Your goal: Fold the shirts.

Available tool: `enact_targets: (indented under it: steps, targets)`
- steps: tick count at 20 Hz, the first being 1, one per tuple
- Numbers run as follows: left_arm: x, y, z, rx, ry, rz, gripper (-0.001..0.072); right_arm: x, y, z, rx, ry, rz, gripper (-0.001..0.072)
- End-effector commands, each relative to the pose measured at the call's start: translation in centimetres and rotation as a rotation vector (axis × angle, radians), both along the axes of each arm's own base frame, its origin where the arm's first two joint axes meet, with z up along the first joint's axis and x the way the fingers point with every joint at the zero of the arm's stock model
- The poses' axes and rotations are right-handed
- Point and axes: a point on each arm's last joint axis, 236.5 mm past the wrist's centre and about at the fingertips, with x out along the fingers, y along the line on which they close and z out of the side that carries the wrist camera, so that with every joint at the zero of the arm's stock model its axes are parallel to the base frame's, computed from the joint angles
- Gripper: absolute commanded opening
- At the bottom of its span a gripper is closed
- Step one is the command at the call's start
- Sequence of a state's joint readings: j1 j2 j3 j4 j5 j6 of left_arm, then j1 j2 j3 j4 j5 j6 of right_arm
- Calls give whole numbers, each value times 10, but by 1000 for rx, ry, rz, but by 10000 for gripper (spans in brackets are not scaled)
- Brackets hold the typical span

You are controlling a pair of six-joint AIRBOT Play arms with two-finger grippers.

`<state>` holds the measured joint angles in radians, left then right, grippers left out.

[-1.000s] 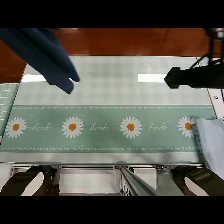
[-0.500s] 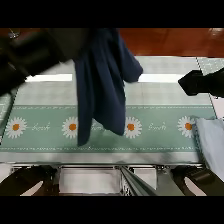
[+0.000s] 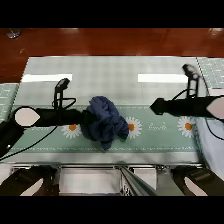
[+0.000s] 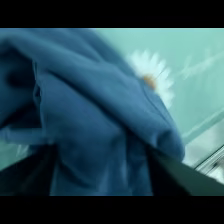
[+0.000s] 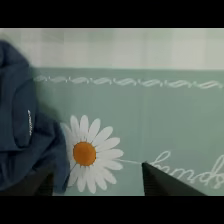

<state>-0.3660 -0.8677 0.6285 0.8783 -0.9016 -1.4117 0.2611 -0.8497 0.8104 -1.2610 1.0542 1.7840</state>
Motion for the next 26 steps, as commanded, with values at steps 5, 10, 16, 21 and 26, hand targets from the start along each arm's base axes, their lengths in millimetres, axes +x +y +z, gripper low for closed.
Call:
enact_targets:
  steps: [5, 10, 16, 21, 26]
  targets:
    - [73, 127, 47, 157, -43, 258, 701, 34, -51, -24, 169, 69, -204, 619]
    - [67, 82, 17, -38, 102, 144, 700, -10, -53, -77, 174, 239, -224, 619]
    - [53, 96, -78, 234, 357, 30, 700, -44, 28, -87, 165, 254, 3, 619]
    - [63, 106, -101, 289, 392, 35, 700, -57, 66, -84, 174, 236, 65, 619]
    - [51, 74, -112, 207, 454, -37, 693, -66, 84, -85, 180, 240, 85, 619]
